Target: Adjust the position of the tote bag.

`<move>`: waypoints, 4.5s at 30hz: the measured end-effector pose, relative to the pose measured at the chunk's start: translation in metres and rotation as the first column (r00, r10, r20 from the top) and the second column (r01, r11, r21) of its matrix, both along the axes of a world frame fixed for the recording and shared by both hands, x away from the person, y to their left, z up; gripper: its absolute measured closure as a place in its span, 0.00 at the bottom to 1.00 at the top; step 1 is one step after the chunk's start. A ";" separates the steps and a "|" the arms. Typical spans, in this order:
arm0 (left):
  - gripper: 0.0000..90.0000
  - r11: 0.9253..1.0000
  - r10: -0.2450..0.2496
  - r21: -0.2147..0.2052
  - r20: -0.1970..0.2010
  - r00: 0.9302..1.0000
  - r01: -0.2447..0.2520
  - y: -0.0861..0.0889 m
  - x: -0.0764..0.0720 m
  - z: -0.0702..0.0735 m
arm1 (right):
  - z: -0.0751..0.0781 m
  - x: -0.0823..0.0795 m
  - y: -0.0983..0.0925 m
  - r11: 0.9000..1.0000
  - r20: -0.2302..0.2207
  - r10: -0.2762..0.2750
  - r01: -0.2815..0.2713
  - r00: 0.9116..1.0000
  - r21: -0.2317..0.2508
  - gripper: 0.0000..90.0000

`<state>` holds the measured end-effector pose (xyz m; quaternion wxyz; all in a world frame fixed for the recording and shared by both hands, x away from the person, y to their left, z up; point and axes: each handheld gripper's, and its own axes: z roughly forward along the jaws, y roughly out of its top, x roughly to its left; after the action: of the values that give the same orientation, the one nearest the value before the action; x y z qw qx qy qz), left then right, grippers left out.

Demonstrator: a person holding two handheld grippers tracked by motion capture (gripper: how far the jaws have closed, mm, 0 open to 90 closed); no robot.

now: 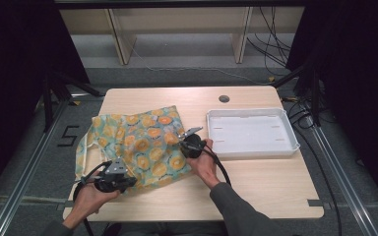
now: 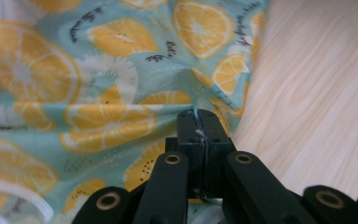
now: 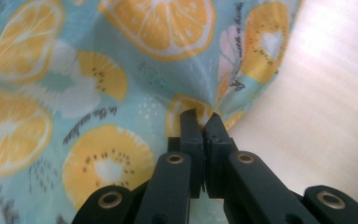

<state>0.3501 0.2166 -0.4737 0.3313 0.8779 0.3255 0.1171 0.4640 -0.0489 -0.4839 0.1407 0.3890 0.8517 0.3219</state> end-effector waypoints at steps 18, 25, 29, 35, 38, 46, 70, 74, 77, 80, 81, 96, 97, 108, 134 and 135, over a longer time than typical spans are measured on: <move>0.98 0.999 -0.033 0.021 -0.007 0.999 0.033 -0.061 0.023 0.003 | 0.019 0.082 0.037 0.995 0.054 0.053 -0.048 0.997 -0.090 0.99; 0.98 0.998 -0.064 0.022 0.001 0.998 0.064 -0.084 0.028 0.007 | 0.034 0.092 0.026 1.000 0.071 0.025 -0.023 0.997 -0.019 0.79; 0.98 0.999 -0.050 0.014 -0.009 0.999 0.050 -0.090 0.029 0.005 | 0.053 0.078 0.004 0.999 0.115 0.047 -0.050 0.992 0.021 0.68; 0.98 0.998 -0.059 0.031 -0.014 0.998 0.059 -0.108 0.033 0.001 | 0.068 0.037 -0.038 0.996 0.085 0.042 -0.049 0.995 0.080 0.62; 0.98 0.998 -0.067 0.010 -0.023 0.998 0.067 -0.118 0.037 0.000 | 0.069 0.013 -0.058 0.996 0.087 0.029 -0.036 0.996 0.086 0.61; 0.97 0.997 -0.082 -0.003 -0.025 0.996 0.082 -0.150 0.042 -0.001 | 0.059 -0.021 -0.105 0.999 0.062 0.001 -0.004 0.998 0.053 0.60; 0.34 0.948 0.315 0.018 0.094 0.944 -0.318 0.058 0.059 0.056 | 0.052 -0.093 -0.048 0.969 0.006 0.190 -0.188 0.982 0.161 0.44; 0.30 0.934 0.357 0.014 0.061 0.932 -0.358 0.079 0.067 0.050 | 0.050 -0.100 -0.032 0.958 -0.007 0.244 -0.239 0.970 0.161 0.42; 0.28 0.915 0.401 0.040 0.012 0.916 -0.402 0.103 0.076 0.036 | 0.040 -0.105 -0.012 0.952 0.002 0.282 -0.280 0.960 0.127 0.40; 0.26 0.917 0.397 0.046 -0.028 0.918 -0.395 0.110 0.082 0.021 | 0.030 -0.105 0.000 0.953 -0.024 0.296 -0.293 0.955 0.081 0.42; 0.28 0.919 0.393 0.057 -0.041 0.919 -0.390 0.111 0.085 0.016 | 0.027 -0.103 0.002 0.943 -0.035 0.331 -0.329 0.943 0.049 0.49; 0.98 0.975 0.194 0.132 -0.123 0.973 -0.177 0.082 0.032 0.002 | 0.010 -0.091 -0.031 0.923 -0.092 0.343 -0.353 0.935 -0.151 0.98; 0.98 0.979 0.167 0.143 -0.145 0.975 -0.146 0.082 0.026 0.003 | 0.010 -0.087 -0.036 0.925 -0.079 0.338 -0.347 0.938 -0.158 0.98; 0.96 0.992 0.105 0.082 -0.139 0.985 -0.094 0.053 0.007 0.003 | 0.016 -0.062 -0.065 0.960 -0.048 0.221 -0.226 0.974 -0.166 0.96; 0.38 0.996 0.090 -0.010 0.039 0.995 -0.090 0.033 -0.040 0.040 | 0.034 -0.129 -0.077 0.882 0.065 0.459 -0.447 0.886 -0.147 0.46; 0.38 0.997 0.082 -0.007 0.035 0.996 -0.081 0.033 -0.040 0.041 | 0.034 -0.130 -0.076 0.882 0.068 0.462 -0.450 0.884 -0.142 0.46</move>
<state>0.3105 0.2500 -0.4324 0.3346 0.8606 0.3554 0.1451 0.3339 -0.1251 -0.4503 0.1269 0.1517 0.9292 0.3123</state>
